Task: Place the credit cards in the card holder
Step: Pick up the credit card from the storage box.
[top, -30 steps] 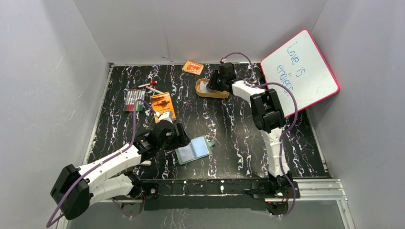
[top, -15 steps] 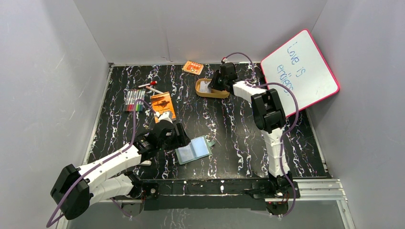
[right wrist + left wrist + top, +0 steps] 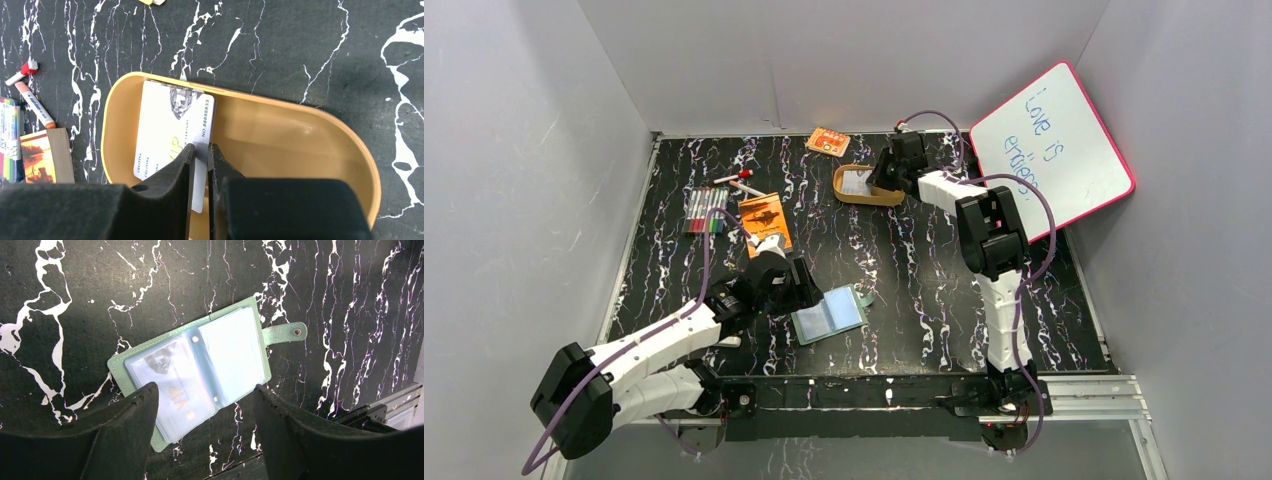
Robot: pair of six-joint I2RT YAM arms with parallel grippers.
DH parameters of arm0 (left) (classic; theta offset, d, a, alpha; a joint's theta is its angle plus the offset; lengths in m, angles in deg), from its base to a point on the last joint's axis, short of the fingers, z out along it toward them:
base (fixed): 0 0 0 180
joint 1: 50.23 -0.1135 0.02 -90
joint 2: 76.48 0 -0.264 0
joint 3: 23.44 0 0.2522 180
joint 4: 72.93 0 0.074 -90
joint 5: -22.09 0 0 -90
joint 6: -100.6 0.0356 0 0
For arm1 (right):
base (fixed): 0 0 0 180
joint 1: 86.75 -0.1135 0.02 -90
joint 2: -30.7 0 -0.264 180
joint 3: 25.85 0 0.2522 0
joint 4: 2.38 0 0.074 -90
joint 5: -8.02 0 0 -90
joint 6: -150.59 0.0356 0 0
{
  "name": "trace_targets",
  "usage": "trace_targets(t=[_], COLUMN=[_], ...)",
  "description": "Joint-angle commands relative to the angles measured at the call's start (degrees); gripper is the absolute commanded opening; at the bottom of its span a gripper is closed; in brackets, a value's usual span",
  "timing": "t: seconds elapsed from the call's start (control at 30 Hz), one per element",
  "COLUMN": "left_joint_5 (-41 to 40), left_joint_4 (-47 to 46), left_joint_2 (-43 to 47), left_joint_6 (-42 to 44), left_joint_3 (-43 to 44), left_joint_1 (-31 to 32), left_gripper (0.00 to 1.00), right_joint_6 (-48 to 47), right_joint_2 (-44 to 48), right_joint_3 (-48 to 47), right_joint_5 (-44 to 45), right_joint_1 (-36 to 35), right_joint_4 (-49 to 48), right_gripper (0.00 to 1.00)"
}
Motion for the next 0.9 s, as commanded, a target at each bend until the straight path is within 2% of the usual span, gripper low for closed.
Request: trace_targets(t=[0.0,0.43,0.67,0.87], left_joint_5=[0.43,0.75,0.88,-0.02], left_joint_4=[-0.24,-0.15,0.23,1.48], left_joint_2=[0.33,1.32,2.48,4.33], left_joint_6=[-0.51,-0.82,-1.22,-1.48], left_joint_3=[-0.15,-0.34,-0.59,-0.39], left_joint_1=[-0.43,-0.42,-0.41,-0.42], left_gripper=[0.66,0.66,0.66,0.65], right_joint_6=[-0.11,2.12,6.74,14.33], right_joint_2=[3.81,7.47,8.53,11.93], right_joint_3=[1.58,3.94,4.15,6.25], right_joint_5=[-0.47,-3.30,-6.01,-5.77], right_joint_1=[0.38,0.42,0.53,1.17], right_joint_4=[-1.25,-3.20,-3.58,-4.32], right_gripper=[0.19,0.00,0.00,0.00])
